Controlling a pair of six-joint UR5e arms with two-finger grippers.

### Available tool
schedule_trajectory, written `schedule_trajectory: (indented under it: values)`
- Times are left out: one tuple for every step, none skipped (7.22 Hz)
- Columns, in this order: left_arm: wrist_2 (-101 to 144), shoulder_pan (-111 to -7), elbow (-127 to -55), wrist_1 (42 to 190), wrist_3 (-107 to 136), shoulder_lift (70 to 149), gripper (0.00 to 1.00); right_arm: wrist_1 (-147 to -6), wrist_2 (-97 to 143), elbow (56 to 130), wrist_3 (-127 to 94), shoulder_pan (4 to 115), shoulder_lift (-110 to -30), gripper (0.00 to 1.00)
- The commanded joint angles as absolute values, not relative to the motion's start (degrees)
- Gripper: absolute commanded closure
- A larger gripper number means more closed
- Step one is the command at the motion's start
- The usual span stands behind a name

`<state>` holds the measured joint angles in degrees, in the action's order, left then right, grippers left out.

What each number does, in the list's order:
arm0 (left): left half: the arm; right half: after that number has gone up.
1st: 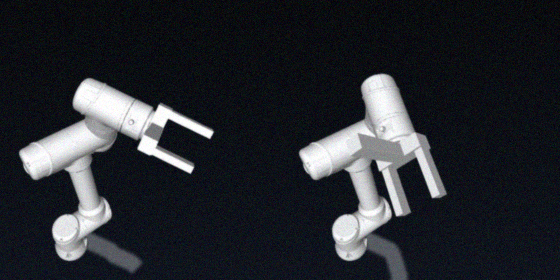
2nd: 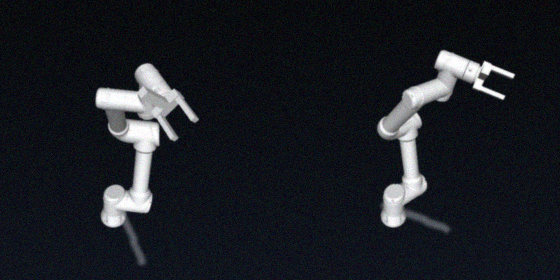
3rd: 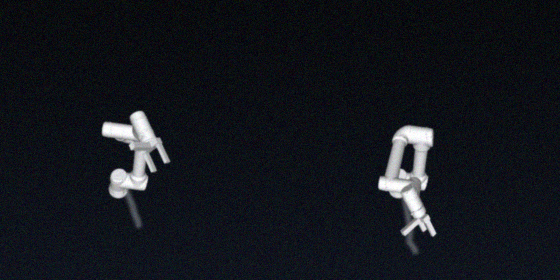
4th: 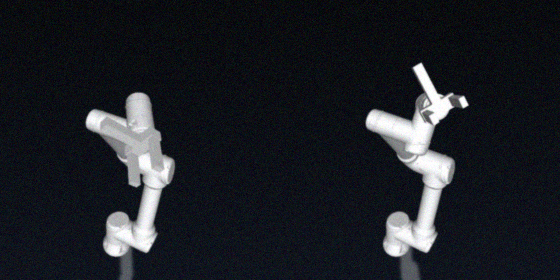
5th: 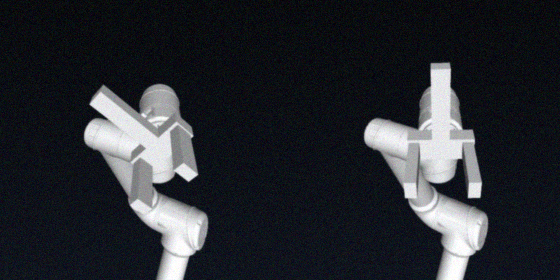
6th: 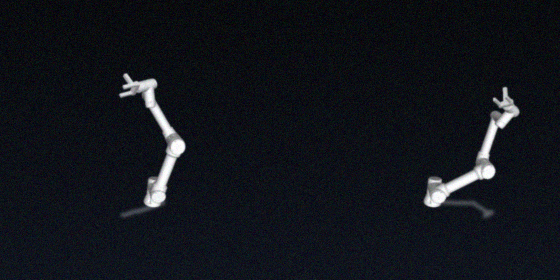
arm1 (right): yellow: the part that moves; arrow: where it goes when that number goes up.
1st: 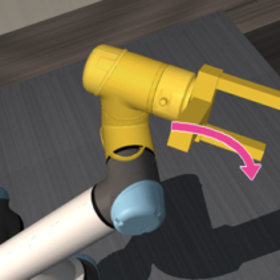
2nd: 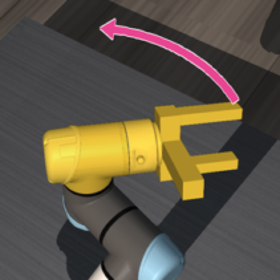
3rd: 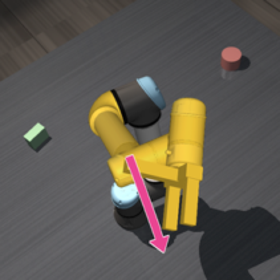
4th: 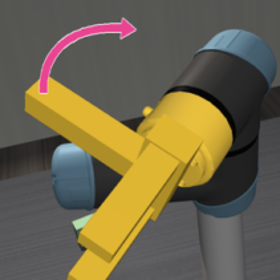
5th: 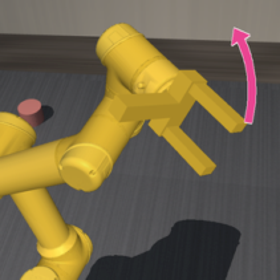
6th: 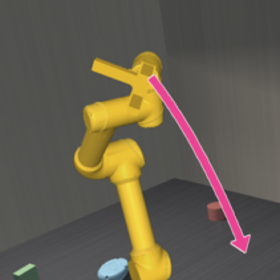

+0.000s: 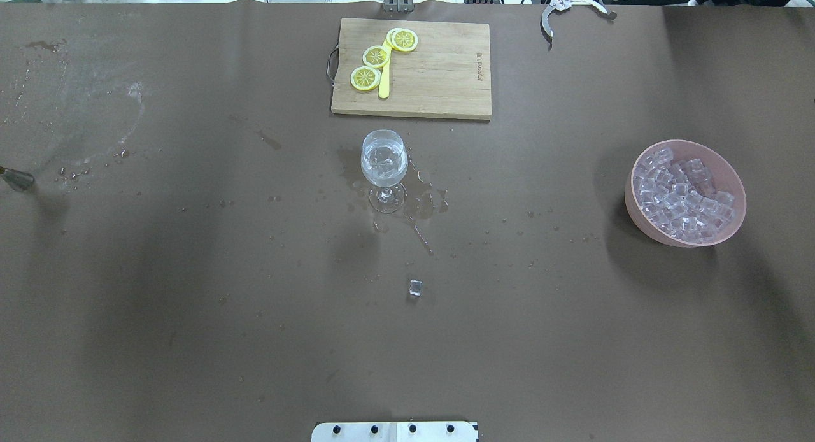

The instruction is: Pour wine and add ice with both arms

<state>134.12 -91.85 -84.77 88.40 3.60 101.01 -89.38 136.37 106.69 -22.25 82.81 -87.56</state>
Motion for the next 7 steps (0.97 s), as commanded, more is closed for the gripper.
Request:
schedule_trajectory:
  values:
    - [134.1, -91.8, -84.6, 88.3, 3.6, 101.2, 0.02, -89.5, 136.2, 106.4, -19.4, 83.3, -90.7, 0.01]
    - [134.1, -91.8, -84.6, 88.3, 3.6, 101.2, 0.02, -89.3, 135.4, 106.0, -17.2, 83.3, -92.3, 0.01]
    - [134.1, -91.8, -84.6, 88.4, 3.6, 101.2, 0.02, -89.1, 135.3, 105.4, -16.7, 83.3, -93.7, 0.01]
    - [134.1, -91.8, -84.6, 88.3, 3.6, 101.2, 0.02, -89.2, 134.0, 104.2, -13.2, 83.8, -94.8, 0.01]
    - [134.1, -91.8, -84.6, 88.3, 3.6, 101.2, 0.02, -89.1, 133.9, 101.8, -8.7, 86.1, -95.3, 0.01]
    - [134.1, -91.8, -84.7, 88.3, 3.6, 101.1, 0.02, -89.2, 133.8, 100.5, -5.4, 87.9, -95.1, 0.01]
    - [134.1, -91.8, -84.7, 88.3, 3.6, 101.1, 0.02, -89.1, 133.7, 100.3, -4.7, 88.8, -95.1, 0.01]
